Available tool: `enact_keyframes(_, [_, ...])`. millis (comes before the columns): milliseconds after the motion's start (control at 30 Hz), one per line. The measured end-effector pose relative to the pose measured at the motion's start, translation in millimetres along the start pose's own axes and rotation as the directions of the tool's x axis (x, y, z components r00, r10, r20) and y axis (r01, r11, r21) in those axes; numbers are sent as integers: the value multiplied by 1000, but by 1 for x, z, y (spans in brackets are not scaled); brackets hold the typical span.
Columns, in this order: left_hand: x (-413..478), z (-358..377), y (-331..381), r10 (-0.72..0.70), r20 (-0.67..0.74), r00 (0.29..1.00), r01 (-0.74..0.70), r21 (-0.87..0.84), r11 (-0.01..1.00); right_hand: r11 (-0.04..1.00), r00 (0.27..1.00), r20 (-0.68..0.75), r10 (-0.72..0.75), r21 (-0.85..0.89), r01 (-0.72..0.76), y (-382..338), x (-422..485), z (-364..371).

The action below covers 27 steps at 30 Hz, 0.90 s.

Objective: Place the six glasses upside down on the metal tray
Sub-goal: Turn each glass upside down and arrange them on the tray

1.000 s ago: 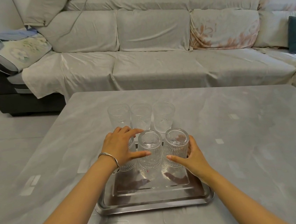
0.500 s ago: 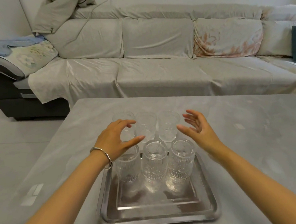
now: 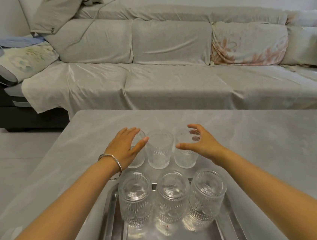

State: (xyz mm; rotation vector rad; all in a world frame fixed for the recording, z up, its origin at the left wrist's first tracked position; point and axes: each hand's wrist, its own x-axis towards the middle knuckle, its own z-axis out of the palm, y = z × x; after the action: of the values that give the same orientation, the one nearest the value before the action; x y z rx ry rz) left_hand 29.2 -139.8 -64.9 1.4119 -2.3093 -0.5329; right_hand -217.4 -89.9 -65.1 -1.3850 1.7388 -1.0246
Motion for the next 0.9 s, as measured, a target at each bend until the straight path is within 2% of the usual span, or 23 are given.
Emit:
enact_keyframes(233, [1,4,-5,-15,-35,999,12,-95,995,999,989,-140,-52,-15,50,3,-3,0])
enact_keyframes(300, [-2,1,-4,-6,-58,998,-2,-135,991,997,977,-207,-43,49,54,-4,-7,-5])
enact_keyframes(467, [-11,-11,16,25,-269,963,-107,-295,950,958,938,-335,-87,231,171,-46,-26,-27])
enact_keyframes(600, [-22,-26,46,33,-274,961,-149,-415,897,896,938,-336,-91,383,224,-89,-52,-39])
enact_keyframes(767, [-43,-51,94,18,-176,984,-131,-658,741,803,964,-238,-121,547,236,-129,-89,-30])
enact_keyframes(833, [-55,-61,108,5,-55,998,-47,-796,604,763,973,-184,-139,607,224,-137,-102,-22])
enact_keyframes(900, [-69,-71,114,-7,-8,1000,-4,-888,460,731,979,-134,-151,652,202,-141,-112,-16])
